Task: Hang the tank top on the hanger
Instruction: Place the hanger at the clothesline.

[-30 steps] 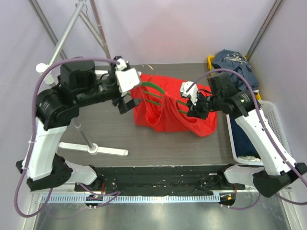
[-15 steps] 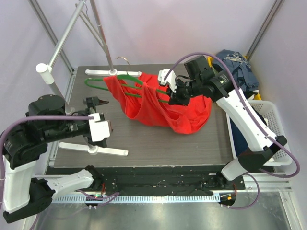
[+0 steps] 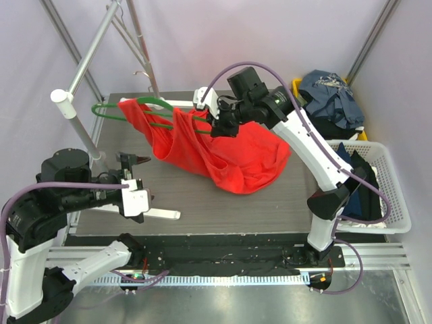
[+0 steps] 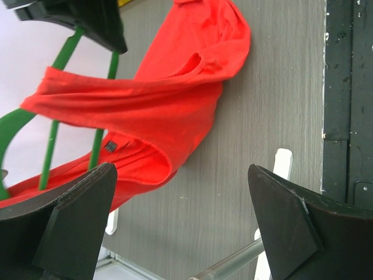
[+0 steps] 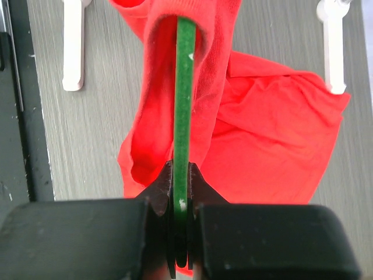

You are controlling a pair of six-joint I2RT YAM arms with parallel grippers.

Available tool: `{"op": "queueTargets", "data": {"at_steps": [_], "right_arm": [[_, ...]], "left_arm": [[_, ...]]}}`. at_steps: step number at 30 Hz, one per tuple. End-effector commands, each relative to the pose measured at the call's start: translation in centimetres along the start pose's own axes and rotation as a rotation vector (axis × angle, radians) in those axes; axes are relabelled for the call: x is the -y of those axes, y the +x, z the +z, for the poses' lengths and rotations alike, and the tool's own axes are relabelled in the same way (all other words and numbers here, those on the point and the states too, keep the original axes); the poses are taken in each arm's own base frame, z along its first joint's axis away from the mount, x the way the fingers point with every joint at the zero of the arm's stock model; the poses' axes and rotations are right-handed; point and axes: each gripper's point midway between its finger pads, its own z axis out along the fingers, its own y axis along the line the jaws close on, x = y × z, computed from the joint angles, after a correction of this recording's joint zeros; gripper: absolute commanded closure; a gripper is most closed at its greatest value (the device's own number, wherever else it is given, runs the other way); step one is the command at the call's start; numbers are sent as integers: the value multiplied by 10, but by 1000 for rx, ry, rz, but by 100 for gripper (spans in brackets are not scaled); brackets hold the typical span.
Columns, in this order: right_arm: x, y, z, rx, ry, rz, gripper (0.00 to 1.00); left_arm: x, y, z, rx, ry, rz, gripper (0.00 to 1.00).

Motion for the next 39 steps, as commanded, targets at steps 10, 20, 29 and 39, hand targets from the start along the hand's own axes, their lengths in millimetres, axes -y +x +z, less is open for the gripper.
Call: {"op": "queueTargets", "data": {"at_steps": [10, 20, 29, 39], "right_arm": [[14, -85, 10, 224, 66, -119, 99], [35, -107, 25, 290, 133, -164, 99], [68, -142, 34, 403, 244, -179, 99], [84, -163, 56, 494, 282, -164, 99]], "left_arm": [[49, 32, 1, -71, 138, -93, 0], [58, 39, 7, -75, 163, -167, 0], [23, 24, 12, -25, 83, -224, 0], [-48, -25, 14, 131, -25, -316, 0]]}}
